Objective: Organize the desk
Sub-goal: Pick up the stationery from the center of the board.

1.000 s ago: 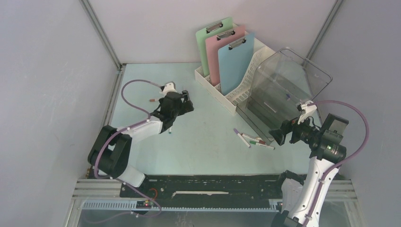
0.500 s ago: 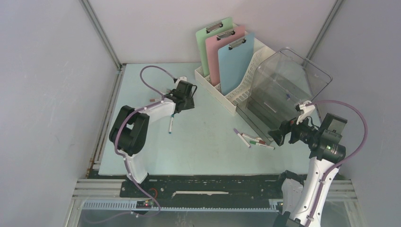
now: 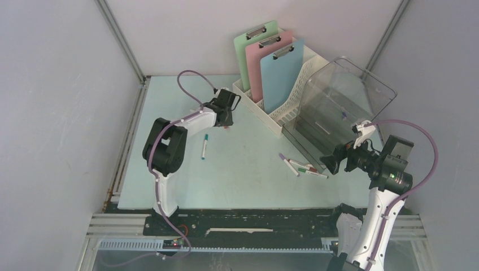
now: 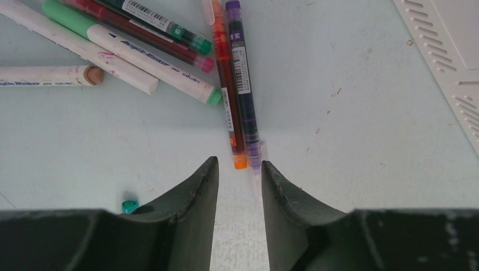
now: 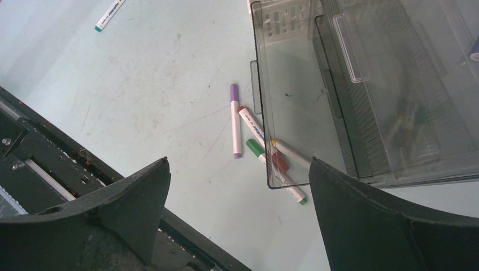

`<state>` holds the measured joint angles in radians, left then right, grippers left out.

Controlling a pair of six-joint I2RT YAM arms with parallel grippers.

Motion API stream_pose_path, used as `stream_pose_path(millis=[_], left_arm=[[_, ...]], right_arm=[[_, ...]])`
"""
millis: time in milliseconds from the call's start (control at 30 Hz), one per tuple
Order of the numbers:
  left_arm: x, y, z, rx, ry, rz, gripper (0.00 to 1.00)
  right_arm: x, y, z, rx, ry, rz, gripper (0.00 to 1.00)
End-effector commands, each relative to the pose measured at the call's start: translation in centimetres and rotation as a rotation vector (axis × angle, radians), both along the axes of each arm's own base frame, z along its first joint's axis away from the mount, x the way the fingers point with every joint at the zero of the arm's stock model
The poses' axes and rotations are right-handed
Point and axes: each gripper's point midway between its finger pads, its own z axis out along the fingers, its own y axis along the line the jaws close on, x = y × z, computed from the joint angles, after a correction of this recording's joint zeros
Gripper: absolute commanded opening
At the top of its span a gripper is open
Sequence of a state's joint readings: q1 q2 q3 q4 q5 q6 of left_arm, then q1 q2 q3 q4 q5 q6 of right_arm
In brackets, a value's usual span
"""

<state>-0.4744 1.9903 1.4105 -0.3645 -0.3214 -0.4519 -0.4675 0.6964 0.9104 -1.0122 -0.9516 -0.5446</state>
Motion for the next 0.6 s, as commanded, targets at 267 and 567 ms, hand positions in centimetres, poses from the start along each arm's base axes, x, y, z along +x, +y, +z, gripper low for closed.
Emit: stream_pose_path(millis=[267,567], left_arm=[[1.7,1.2,-0.1,0.056,0.019,0.017,0.33],[1.9,0.9,-0.9,0.034,0.04,0.009,0.32]], right_arm=[[0.1,0.1,0.2,-0.009,-0.02,0.008,1.0],[0.2,0.0,0.2,-0.007,-0.017,0.009,1.0]])
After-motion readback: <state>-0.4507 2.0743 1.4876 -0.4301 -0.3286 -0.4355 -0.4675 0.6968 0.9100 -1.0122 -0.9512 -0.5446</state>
